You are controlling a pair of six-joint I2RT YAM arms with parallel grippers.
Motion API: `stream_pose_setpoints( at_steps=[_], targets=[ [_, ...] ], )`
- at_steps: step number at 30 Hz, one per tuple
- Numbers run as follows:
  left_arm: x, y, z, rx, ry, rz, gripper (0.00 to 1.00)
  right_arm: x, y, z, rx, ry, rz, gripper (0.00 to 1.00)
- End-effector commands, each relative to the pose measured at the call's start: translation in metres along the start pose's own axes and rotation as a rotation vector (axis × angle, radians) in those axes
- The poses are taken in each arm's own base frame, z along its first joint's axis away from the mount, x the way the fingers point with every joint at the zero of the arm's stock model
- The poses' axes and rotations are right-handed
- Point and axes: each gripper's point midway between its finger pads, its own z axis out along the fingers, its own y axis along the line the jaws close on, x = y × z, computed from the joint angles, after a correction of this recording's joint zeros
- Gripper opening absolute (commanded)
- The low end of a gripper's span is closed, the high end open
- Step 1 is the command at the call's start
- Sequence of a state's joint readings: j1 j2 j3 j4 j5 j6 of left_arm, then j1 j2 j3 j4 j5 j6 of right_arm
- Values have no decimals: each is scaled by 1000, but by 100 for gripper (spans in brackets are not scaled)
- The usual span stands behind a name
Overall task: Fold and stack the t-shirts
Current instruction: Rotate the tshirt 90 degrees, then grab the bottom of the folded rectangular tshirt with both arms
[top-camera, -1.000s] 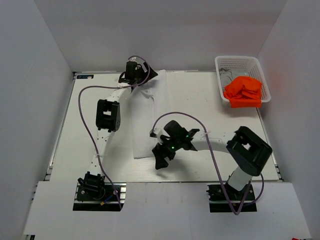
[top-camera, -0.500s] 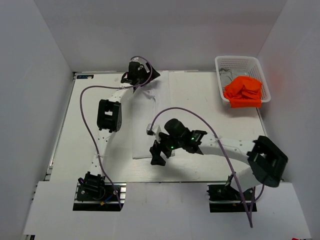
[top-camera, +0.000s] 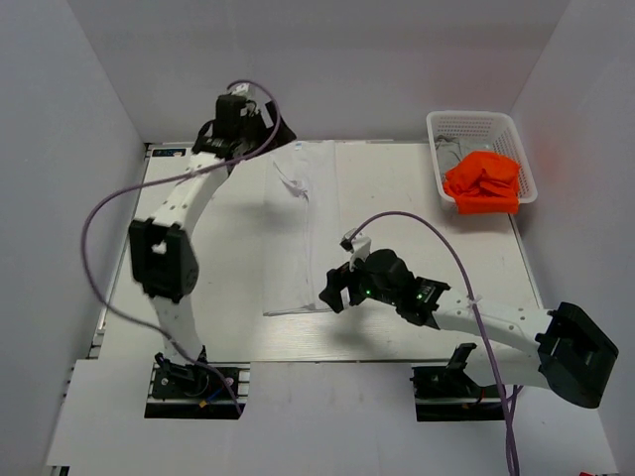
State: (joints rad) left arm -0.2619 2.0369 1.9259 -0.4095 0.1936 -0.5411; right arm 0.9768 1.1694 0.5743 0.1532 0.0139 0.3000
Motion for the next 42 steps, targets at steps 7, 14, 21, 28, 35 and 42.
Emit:
stream_pose_setpoints(
  at_steps=[7,14,21,28,35,42],
  targets=[
    [199,64,-135,-183,318,-124,100,11,-37,-7,185,26,199,90],
    [312,86,-203,-214,569,-207,100,36,-25,4,86,140,227,90],
    [359,92,-225,-199,720,-207,100,60,-23,10,61,265,243,90],
    [381,113,-218,-290,796,-199,71,74,-28,10,75,301,283,90],
    [392,121,-213,-325,840,-209,32,82,-32,18,84,343,307,79],
    [395,127,-210,-355,846,-203,9,84,-36,26,96,378,322,22]
  ],
)
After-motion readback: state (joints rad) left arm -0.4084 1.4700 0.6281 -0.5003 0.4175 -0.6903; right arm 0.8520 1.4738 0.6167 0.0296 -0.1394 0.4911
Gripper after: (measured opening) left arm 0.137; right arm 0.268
